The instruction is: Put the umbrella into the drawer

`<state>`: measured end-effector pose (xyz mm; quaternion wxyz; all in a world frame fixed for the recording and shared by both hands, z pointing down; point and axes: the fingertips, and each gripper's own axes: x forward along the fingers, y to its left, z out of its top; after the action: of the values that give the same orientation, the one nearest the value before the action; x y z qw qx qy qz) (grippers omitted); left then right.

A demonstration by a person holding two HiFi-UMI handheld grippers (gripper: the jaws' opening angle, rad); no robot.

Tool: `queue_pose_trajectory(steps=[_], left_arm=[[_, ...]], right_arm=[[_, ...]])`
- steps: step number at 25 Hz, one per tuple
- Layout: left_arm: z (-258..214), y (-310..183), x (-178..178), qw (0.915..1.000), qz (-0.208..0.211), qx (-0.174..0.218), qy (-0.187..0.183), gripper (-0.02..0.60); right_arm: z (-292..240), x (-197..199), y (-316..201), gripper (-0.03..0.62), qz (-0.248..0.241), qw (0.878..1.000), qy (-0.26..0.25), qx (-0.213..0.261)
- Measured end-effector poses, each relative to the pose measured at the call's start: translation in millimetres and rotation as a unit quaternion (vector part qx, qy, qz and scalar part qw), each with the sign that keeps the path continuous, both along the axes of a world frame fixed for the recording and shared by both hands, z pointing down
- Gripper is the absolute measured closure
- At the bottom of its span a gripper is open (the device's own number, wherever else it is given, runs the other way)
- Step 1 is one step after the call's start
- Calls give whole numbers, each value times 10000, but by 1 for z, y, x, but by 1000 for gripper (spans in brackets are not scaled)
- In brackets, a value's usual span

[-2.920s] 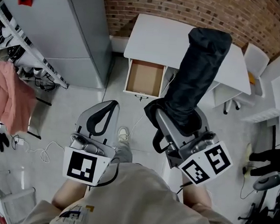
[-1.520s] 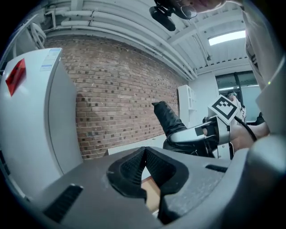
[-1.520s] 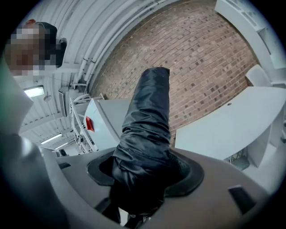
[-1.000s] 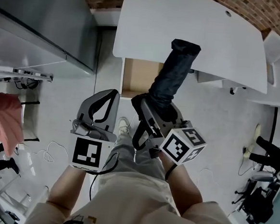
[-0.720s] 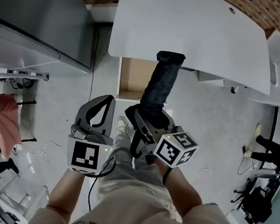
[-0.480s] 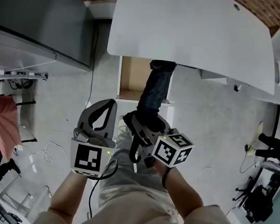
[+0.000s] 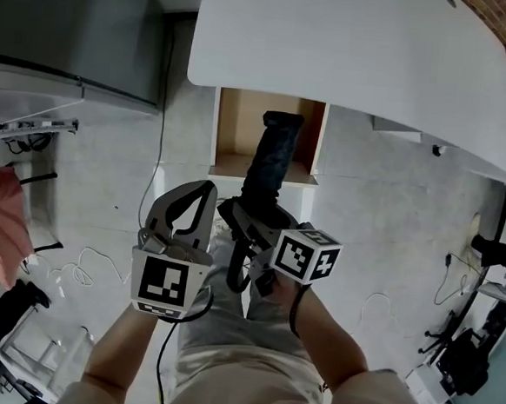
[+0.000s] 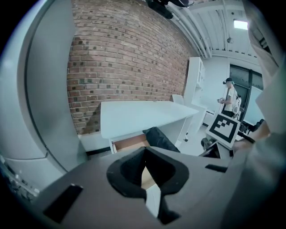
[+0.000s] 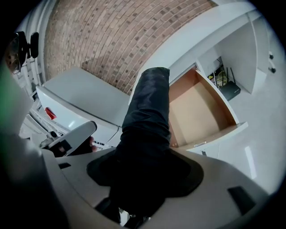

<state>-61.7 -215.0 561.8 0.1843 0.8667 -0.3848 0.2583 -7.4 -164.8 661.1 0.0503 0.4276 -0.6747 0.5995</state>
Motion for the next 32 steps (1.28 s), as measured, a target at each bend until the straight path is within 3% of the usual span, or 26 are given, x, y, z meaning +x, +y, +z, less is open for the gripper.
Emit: queue_pose_trajectory(steps=[14,21,26,32], left_arm=[[53,-10,1,9991,-40,-410,118,572],[82,-23,-4,9973,-210,-657,256,574],[98,-41,-15,9960,-510,-707,195,572],[137,-67,-20,9953,-526,-811,68,572]], right_arm=[[63,35,-74,329,1155,9929,-184,-229],[88,41,-107,329,1355,9906,-79,-192],[106,47,-129,329,1816,9828,-207,-275],[151,53,-168,329,2293,9726,-161,-343]])
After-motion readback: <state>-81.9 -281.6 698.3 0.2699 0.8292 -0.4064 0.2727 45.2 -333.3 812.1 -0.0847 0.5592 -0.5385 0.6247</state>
